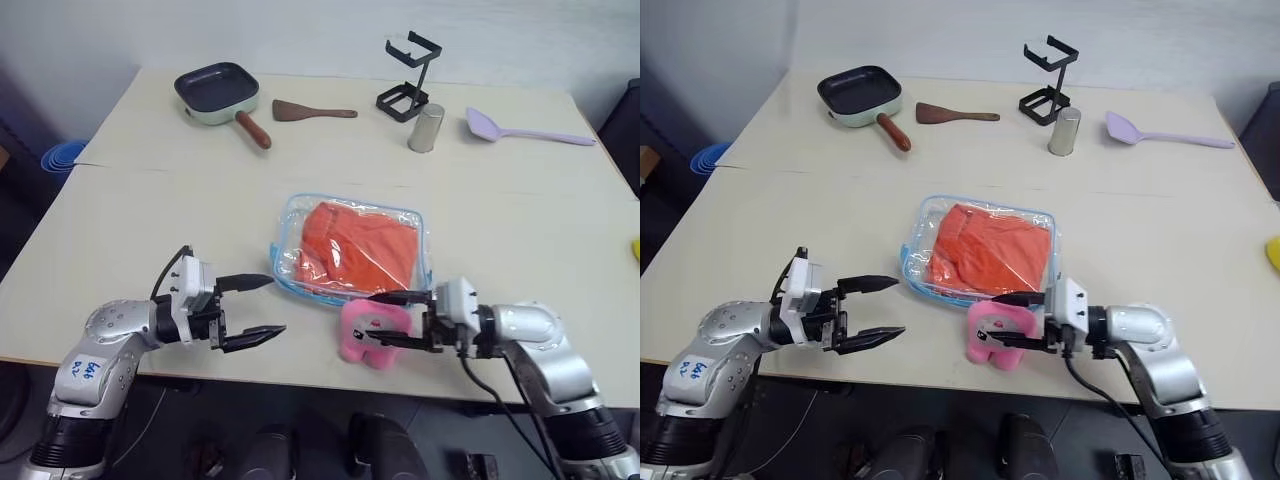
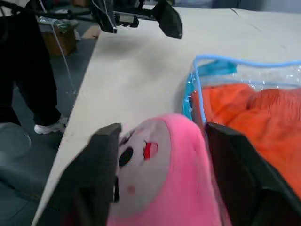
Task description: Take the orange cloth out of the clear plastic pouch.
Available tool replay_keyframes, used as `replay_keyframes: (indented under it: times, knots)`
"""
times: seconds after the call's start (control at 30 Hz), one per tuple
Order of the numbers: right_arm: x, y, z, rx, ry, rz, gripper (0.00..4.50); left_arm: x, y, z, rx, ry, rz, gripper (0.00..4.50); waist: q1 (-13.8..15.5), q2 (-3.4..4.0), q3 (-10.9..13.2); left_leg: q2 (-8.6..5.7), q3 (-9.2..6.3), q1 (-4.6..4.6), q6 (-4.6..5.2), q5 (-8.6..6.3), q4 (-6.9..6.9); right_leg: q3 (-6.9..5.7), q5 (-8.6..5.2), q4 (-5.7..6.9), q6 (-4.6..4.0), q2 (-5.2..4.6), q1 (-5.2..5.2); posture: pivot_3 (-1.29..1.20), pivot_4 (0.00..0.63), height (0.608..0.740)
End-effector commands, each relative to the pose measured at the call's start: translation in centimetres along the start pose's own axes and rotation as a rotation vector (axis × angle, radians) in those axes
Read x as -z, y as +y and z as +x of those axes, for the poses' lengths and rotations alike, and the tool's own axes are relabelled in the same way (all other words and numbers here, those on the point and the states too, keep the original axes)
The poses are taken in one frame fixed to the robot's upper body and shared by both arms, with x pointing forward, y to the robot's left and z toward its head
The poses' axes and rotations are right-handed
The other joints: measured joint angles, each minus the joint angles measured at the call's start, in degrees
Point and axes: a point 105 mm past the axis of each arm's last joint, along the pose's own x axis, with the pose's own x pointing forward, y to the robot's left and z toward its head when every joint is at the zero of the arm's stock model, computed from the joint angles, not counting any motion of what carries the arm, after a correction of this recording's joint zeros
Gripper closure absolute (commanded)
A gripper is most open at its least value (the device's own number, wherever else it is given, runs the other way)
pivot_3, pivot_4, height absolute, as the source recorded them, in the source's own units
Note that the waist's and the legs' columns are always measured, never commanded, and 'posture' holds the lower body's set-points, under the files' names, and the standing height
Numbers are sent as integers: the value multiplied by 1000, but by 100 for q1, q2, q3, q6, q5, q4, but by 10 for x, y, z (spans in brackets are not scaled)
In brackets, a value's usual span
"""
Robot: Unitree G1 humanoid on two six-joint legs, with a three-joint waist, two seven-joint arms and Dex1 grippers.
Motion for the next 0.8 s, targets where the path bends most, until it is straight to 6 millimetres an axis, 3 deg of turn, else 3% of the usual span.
replay_keyframes:
  times: [0.03,0.1,0.23,0.33,0.4,0.5,0.6,0.73,0.8]
  knots:
    - [-24,-6,-26,31,-28,-49,449,-3,-1,9,32,19,33,0,9,0,0,0,-2,0,2,-1,0,0,0,-5,0,-1,1,0,150,740]
    - [-24,-6,-48,66,16,-44,58,-6,-6,26,74,-1,56,0,16,0,0,1,-5,0,2,-2,0,-3,0,-16,0,-1,4,0,150,740]
    - [-8,4,-90,102,174,-31,58,-5,-4,75,104,-28,112,0,84,0,0,-3,-12,-3,10,-4,0,-14,3,-15,5,-2,17,0,150,740]
    - [1,10,-101,107,237,-27,58,0,4,110,103,-19,124,0,60,-5,-2,-6,2,-2,17,-1,2,-11,7,-9,13,4,19,0,150,740]
    - [10,10,-100,79,293,-64,58,1,3,129,138,-16,125,0,10,-5,-2,-3,9,4,15,0,2,-5,7,1,13,10,18,0,150,740]
    - [21,-8,-92,91,356,-152,58,6,2,146,178,32,111,0,-60,-6,-1,-2,34,15,12,3,2,16,7,8,13,14,12,0,150,740]
    - [30,-34,-77,84,398,-264,0,4,-6,146,244,29,117,589,-129,-6,-2,2,44,24,6,6,3,27,7,12,13,17,7,0,150,740]
    - [35,-70,-48,81,402,-392,0,4,-7,137,256,43,126,1717,-145,-5,-2,3,39,23,-2,12,8,24,6,17,11,15,1,0,150,740]
    - [38,-77,-35,39,399,-431,370,4,-5,132,253,46,123,2265,-148,-5,-2,4,30,18,-3,13,10,19,5,20,9,14,-1,0,150,740]
